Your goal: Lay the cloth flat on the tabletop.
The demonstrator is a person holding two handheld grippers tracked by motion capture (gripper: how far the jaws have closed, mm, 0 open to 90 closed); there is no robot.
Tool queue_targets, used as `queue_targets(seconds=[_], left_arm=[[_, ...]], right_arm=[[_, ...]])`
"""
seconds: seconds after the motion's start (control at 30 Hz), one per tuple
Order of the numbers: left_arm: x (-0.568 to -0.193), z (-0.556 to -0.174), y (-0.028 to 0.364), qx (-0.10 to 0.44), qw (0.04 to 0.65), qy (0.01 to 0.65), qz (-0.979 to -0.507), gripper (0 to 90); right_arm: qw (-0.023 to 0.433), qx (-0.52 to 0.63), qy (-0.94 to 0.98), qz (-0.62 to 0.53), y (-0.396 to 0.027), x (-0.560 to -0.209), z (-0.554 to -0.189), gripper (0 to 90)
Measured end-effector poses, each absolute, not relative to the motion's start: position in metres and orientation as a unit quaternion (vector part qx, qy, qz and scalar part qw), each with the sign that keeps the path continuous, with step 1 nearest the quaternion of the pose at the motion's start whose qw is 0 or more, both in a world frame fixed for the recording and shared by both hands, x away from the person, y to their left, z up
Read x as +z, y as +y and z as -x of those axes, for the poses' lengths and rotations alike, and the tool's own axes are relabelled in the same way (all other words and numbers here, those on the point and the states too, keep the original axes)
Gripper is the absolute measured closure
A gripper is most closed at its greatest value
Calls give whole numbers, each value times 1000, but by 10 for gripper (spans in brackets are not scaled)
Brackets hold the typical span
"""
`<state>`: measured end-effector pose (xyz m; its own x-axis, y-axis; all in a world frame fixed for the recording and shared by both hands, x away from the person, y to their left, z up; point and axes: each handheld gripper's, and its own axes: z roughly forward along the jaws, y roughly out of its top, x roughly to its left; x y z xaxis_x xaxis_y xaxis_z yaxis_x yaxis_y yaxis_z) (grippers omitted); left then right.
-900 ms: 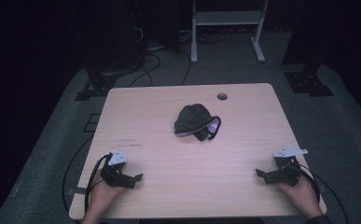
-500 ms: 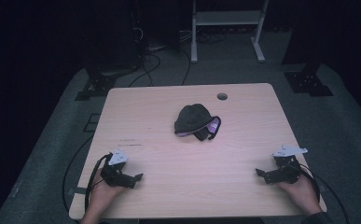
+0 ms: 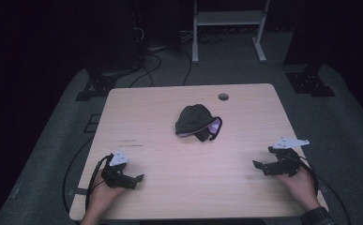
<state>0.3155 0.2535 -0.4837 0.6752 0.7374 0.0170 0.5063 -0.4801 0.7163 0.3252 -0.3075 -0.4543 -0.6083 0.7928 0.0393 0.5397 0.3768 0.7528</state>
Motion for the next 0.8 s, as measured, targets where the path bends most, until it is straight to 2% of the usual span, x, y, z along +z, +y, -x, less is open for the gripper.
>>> queue_targets(seconds=[0.43, 0.8], left_arm=[[-483, -315, 254, 162, 352, 365, -846, 0], [-484, -315, 254, 162, 353, 366, -846, 0]], right_arm=[[161, 418, 813, -371, -273, -423, -364, 90], [148, 438, 817, -344, -231, -410, -399, 91]])
